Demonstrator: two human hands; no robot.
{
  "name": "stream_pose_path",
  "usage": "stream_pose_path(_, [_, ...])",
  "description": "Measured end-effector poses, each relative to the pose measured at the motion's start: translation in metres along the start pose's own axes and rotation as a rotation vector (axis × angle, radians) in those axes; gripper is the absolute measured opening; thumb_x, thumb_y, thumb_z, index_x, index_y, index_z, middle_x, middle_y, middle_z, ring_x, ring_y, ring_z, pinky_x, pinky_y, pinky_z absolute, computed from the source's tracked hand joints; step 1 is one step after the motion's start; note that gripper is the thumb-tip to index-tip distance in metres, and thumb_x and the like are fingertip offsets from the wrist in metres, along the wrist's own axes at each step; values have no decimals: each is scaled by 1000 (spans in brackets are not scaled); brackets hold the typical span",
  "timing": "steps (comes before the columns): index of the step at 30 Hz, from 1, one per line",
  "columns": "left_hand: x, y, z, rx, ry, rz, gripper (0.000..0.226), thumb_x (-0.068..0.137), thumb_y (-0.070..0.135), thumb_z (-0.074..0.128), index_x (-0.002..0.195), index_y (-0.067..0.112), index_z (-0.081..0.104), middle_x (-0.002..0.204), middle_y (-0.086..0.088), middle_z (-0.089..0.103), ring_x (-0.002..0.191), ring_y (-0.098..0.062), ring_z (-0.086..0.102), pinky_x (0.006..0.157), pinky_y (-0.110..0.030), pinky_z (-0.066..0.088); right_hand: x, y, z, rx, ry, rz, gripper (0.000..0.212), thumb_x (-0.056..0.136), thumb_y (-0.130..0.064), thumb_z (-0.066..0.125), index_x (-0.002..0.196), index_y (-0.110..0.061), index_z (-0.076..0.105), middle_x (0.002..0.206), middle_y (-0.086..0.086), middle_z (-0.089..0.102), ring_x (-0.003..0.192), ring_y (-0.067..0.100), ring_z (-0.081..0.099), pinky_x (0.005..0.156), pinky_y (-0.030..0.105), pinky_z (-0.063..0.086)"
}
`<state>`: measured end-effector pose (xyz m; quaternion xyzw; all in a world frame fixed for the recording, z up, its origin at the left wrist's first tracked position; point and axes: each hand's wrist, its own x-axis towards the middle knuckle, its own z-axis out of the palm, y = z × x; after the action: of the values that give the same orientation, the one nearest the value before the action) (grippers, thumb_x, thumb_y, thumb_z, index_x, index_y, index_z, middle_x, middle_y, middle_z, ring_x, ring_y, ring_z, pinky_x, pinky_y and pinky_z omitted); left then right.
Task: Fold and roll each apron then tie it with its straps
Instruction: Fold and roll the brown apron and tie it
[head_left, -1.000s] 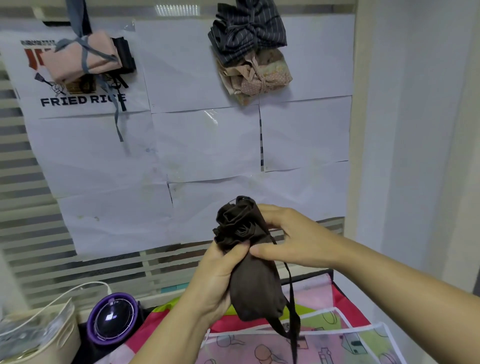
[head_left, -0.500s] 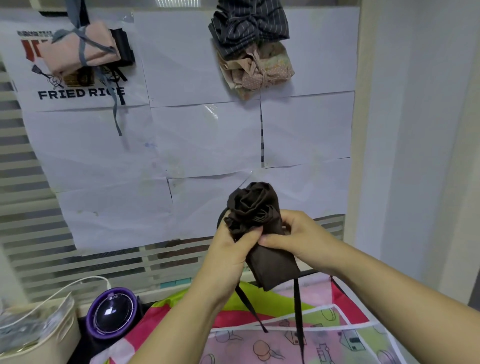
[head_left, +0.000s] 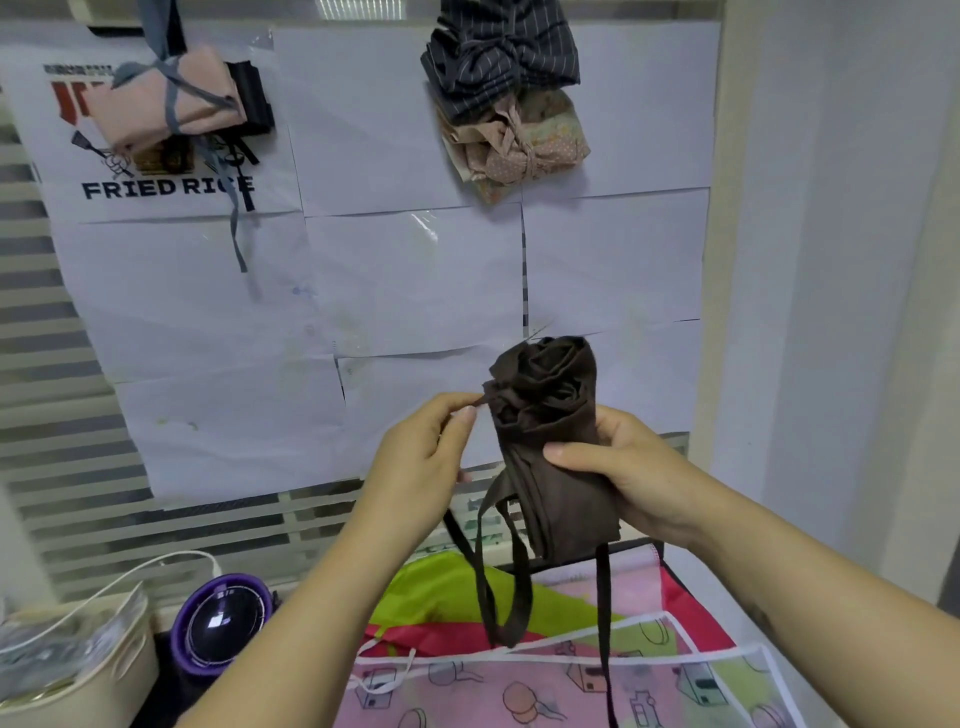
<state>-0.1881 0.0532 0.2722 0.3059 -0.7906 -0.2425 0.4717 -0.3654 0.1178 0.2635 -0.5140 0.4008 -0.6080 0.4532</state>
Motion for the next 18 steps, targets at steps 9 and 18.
stream_pose_path(9, [-27, -30, 4, 121, -275, -86, 30, 99, 30, 45, 78, 25, 66, 55, 5, 46, 52, -7, 41, 58, -26, 33, -4, 13, -15, 224, 107, 76, 24, 77, 2, 56, 99, -4, 64, 90, 13, 73, 75, 21, 71, 68, 28, 59])
stream_pose_path(18, [-40, -44, -15, -15, -312, -328, 34, 97, 29, 48, 72, 26, 71, 64, -4, 37, 56, -18, 30, 55, -28, 24, -9, 40, -22, 206, 169, 245, 18, 90, 5, 49, 99, 0, 64, 87, 17, 72, 69, 24, 71, 63, 33, 60])
